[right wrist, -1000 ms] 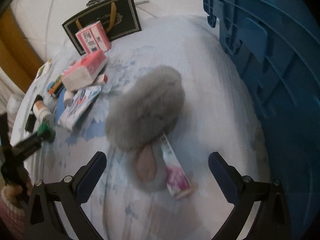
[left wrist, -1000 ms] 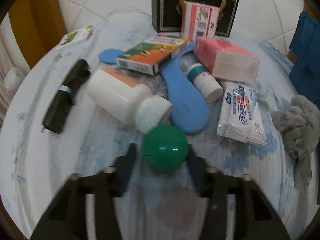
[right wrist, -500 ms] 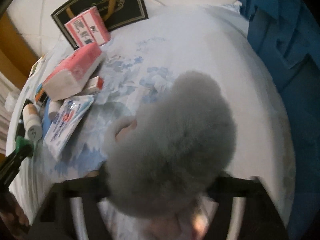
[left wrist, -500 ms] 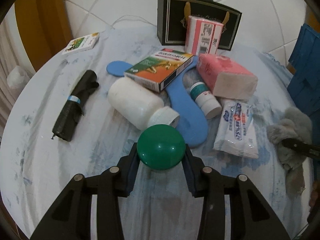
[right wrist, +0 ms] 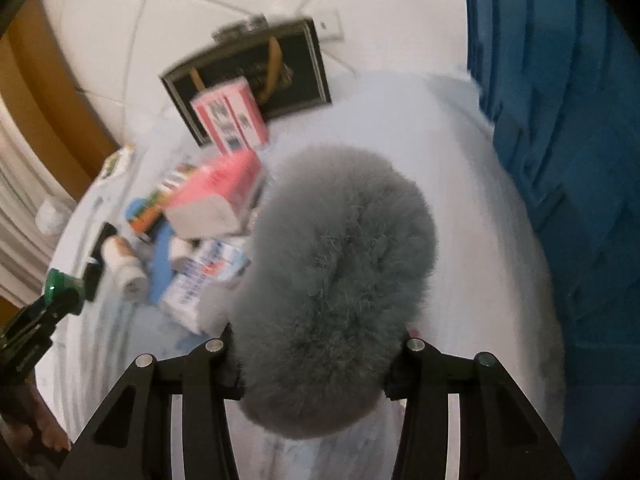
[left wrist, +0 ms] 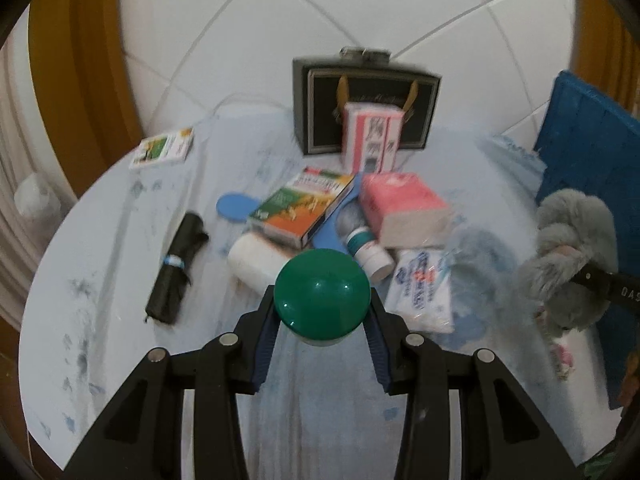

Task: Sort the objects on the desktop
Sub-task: 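Grasp the grey plush with the right tool while the left tool grasps the green bottle cap, then carry the grey plush and green-capped bottle with both tools over the crate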

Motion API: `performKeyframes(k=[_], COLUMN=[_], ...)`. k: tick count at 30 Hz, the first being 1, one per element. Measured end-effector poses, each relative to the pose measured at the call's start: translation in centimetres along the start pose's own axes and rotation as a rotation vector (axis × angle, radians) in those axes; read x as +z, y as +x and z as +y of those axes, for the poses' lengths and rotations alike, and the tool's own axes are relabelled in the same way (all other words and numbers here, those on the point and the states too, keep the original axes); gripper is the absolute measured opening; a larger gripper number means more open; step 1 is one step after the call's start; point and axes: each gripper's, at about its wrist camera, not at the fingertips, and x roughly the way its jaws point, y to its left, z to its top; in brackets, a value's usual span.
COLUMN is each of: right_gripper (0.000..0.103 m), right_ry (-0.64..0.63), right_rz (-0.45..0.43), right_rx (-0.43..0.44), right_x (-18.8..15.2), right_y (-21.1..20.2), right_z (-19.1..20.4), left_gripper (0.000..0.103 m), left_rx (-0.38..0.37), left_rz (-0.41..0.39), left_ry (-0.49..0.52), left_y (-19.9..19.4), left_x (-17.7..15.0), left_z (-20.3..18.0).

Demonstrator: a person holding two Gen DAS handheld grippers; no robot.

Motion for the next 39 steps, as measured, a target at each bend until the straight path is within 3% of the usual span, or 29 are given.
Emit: performKeyframes(k=[9,14,22,31,39], right_gripper=[0.045,0.045,0.045,0.045,0.046], right_ry=[-0.029,-0.011,0.05,0.083,0.065], right_rz=[-0.209,-0.335,-0.493,-0.628,-0.645], right_rx=[0.0,-0.03,-0.112,-0.236,-0.289], right_x=[1.3,1.1,-0.2,-1.6,-1.1], right_y=[-11.0,-17.8,-28.2,-38.9,-42.4], right_z=[3.1,4.0,2.6,-4.0,-16.0], left_gripper=[0.04,0.04,0.04,0.04,0.04], left_rx=[-0.079,-0.166,-0.362,-0.522,-0.526], left_rz=[-0.118,-0.212,-0.315,-0.368,-0.385], left_ry=[0.083,0.147,0.25,0.322,0.316], left_y=[-7.0,-11.4,-17.6,-23.4,-26.8], left_x=[3.5,5.6,7.4,7.8,5.5], left_z=[-2.4,-5.4,-13.3,-25.2,-38.4])
